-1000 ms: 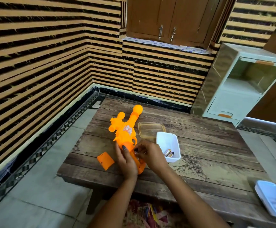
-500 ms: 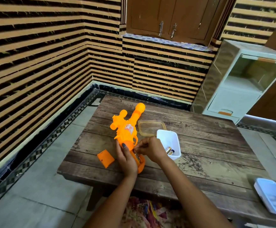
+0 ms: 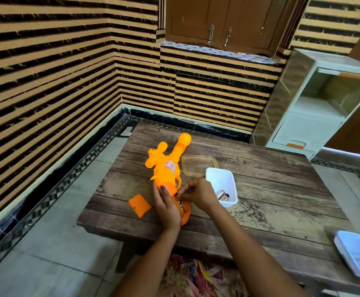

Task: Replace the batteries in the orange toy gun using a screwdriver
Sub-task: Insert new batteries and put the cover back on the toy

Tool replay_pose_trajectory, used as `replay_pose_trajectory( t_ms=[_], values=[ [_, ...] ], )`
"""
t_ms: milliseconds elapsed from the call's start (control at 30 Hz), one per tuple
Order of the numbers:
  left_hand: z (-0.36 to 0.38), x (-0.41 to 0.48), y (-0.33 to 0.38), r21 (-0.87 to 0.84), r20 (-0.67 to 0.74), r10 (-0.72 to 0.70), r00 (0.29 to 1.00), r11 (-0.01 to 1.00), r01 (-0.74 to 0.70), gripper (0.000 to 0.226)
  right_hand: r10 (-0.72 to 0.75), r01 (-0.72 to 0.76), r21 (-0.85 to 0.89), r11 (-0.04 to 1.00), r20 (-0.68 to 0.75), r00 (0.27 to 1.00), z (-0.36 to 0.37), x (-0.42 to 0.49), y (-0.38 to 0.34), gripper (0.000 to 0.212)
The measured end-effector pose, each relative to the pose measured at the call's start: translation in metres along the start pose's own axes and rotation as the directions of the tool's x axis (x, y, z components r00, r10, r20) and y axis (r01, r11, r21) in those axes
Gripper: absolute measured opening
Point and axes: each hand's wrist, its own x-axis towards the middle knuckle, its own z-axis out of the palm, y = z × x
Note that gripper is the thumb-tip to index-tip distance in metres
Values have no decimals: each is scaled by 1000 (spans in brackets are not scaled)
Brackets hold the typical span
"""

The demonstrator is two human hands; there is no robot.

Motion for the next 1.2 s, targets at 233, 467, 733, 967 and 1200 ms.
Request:
replay_pose_trajectory(
  t_ms=[233, 467, 733, 967, 1200],
  values=[
    [0, 1, 3, 13, 38, -14, 999, 1000, 14, 45, 118, -118, 65, 991, 14, 993, 0, 3, -1, 30],
    [-2, -1, 0, 113, 190, -71, 979, 992, 50, 79, -7, -9, -111, 994, -143, 990, -17, -7, -1, 24],
    [-1, -2, 3, 171, 251, -102, 963, 984, 59, 82, 190, -318, -575, 754, -273, 943, -49, -4, 38, 22],
    [-1, -2, 7, 149, 260, -107, 960, 986, 70, 80, 223, -295, -714, 635, -196, 955, -38, 5, 33, 21],
    [-4, -2, 6, 182, 333, -122, 935, 981, 64, 84, 325, -388, -496, 777, -212, 922, -38, 9, 37, 29]
  ],
)
